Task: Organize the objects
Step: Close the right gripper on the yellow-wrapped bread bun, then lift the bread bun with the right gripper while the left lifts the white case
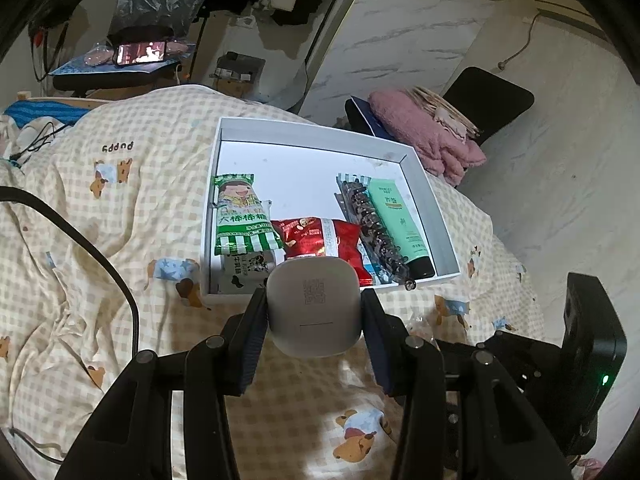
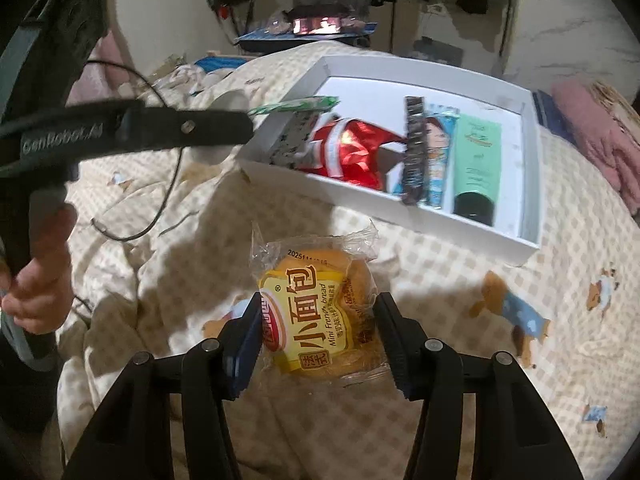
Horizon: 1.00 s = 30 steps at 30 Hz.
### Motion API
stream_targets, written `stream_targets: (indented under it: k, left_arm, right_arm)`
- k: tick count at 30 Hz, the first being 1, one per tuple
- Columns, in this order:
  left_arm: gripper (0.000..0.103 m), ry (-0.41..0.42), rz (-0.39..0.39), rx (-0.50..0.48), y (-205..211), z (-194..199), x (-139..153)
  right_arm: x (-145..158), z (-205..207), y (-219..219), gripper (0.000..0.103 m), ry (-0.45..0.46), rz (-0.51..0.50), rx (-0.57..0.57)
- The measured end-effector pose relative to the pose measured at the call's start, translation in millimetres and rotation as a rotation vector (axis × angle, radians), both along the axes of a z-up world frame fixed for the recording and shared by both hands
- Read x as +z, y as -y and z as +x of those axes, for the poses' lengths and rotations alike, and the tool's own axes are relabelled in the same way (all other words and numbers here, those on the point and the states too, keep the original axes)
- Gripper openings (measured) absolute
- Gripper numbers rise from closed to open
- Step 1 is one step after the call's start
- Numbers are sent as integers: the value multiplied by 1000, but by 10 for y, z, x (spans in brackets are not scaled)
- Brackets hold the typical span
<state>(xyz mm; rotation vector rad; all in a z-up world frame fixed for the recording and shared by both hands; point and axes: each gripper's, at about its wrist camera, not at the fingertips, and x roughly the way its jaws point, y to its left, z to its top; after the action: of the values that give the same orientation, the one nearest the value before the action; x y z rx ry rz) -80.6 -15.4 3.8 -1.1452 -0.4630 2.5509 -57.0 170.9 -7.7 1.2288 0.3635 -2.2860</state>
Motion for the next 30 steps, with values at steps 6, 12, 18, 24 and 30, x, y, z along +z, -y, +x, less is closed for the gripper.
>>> stream_targets:
  k: [6,12,18,24,30]
  left_arm:
    - [49,6,-2,-5,-22,-3,-15]
    - [49,12,-11,-7,-38,-8,-31]
    - [49,26,-9,-5,-41,-28,-64]
    - [49,27,-14,-6,-59,-32,-74]
    - [49,27,-14,7,-33,-43,-78]
  right_arm:
    - [25,-24,-3,55,17,-71,-8]
    - [-72,1,125,56,36,-226,57]
    - [-454,-59,304,56,113,-198,50]
    - [-709,-151,294,56,163,-237,24]
    - [-713,-117,269,56,151,-262,10]
